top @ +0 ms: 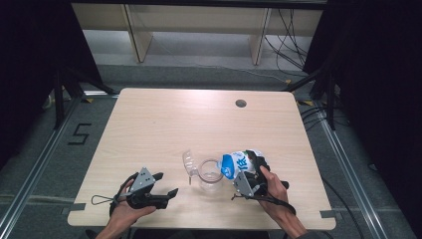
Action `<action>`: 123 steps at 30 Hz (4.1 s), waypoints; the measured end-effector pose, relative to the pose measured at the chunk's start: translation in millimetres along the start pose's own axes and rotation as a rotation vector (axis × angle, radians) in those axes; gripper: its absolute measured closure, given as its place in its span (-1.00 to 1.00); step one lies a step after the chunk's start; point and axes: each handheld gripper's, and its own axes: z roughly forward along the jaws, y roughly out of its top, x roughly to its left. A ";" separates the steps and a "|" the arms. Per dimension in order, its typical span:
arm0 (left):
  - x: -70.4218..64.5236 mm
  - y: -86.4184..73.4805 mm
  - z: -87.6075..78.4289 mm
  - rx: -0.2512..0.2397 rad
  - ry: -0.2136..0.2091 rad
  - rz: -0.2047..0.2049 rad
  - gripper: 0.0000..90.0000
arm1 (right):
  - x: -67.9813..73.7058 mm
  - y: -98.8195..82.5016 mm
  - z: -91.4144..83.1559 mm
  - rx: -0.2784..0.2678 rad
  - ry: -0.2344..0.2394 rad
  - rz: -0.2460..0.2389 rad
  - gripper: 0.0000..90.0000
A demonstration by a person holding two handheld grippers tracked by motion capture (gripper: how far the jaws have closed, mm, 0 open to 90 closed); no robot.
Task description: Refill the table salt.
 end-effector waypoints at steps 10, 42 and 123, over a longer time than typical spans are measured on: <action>-0.6 0.1 -0.4 0.003 0.002 -0.001 -0.51 | 2.1 1.6 -0.5 -0.007 -0.003 -0.026 -0.01; -1.0 -0.5 0.8 0.003 -0.010 -0.016 -0.51 | 5.7 5.2 3.8 0.008 -0.041 -0.111 0.00; 0.2 0.6 2.8 0.014 -0.009 0.012 -0.52 | -0.2 16.3 4.6 0.026 -0.146 -0.380 0.07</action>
